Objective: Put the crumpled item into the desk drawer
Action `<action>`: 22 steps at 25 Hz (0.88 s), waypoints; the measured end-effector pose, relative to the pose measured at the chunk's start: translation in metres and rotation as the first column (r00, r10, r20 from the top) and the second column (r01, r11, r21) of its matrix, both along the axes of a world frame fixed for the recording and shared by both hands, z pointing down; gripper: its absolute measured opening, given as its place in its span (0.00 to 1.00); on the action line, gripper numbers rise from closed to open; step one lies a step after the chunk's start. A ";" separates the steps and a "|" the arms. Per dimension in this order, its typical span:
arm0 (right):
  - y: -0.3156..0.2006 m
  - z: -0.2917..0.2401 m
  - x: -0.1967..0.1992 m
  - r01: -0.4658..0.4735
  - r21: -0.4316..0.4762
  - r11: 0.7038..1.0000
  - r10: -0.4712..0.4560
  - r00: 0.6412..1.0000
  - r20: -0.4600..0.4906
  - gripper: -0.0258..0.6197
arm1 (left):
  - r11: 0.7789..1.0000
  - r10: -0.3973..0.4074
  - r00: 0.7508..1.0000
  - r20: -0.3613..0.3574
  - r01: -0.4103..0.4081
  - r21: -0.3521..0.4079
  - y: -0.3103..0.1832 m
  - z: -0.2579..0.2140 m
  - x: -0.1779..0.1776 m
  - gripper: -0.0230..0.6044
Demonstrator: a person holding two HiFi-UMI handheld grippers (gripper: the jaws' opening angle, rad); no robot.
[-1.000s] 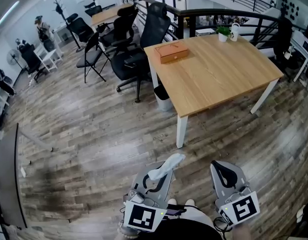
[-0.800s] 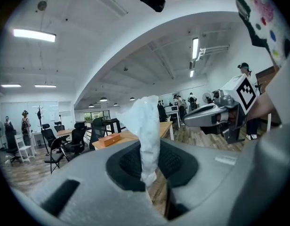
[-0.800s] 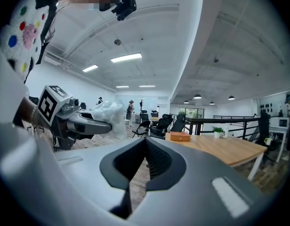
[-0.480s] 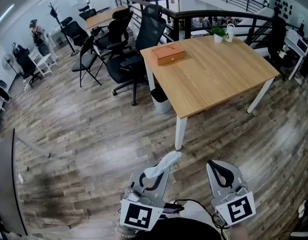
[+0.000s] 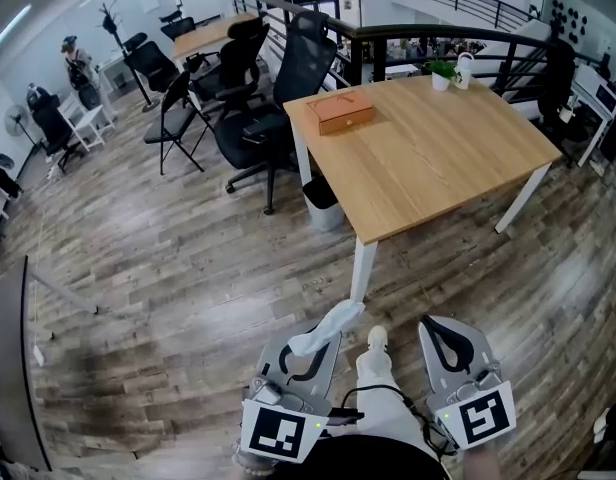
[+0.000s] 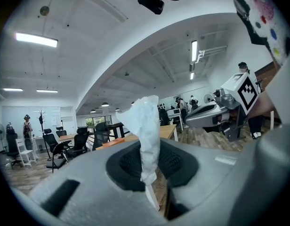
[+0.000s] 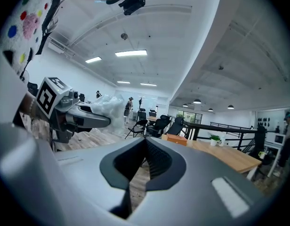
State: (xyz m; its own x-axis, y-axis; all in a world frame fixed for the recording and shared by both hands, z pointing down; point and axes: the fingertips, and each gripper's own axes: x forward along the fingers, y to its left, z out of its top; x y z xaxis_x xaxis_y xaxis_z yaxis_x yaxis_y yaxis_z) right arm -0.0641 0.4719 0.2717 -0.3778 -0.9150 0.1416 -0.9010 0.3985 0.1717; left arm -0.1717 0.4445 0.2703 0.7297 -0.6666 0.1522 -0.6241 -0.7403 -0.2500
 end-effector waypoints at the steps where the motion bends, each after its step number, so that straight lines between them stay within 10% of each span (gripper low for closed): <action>1: -0.004 -0.001 0.002 -0.001 0.008 1.000 0.001 1.000 0.001 0.04 | 1.000 -0.008 1.000 0.009 0.008 0.001 -0.003 0.000 0.000 0.12; 22: -0.266 0.004 0.095 0.134 0.024 0.991 -0.134 0.991 0.009 0.04 | 0.988 -0.149 0.989 0.013 0.149 0.029 -0.246 0.000 0.081 0.12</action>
State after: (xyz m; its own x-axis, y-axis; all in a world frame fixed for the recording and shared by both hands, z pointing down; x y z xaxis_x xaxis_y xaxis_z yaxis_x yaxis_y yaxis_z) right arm 0.0309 0.2062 0.2758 -0.4986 -0.8590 0.1166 -0.8415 0.5119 0.1728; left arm -0.0908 0.1983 0.2704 0.6196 -0.7719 0.1423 -0.7230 -0.6318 -0.2795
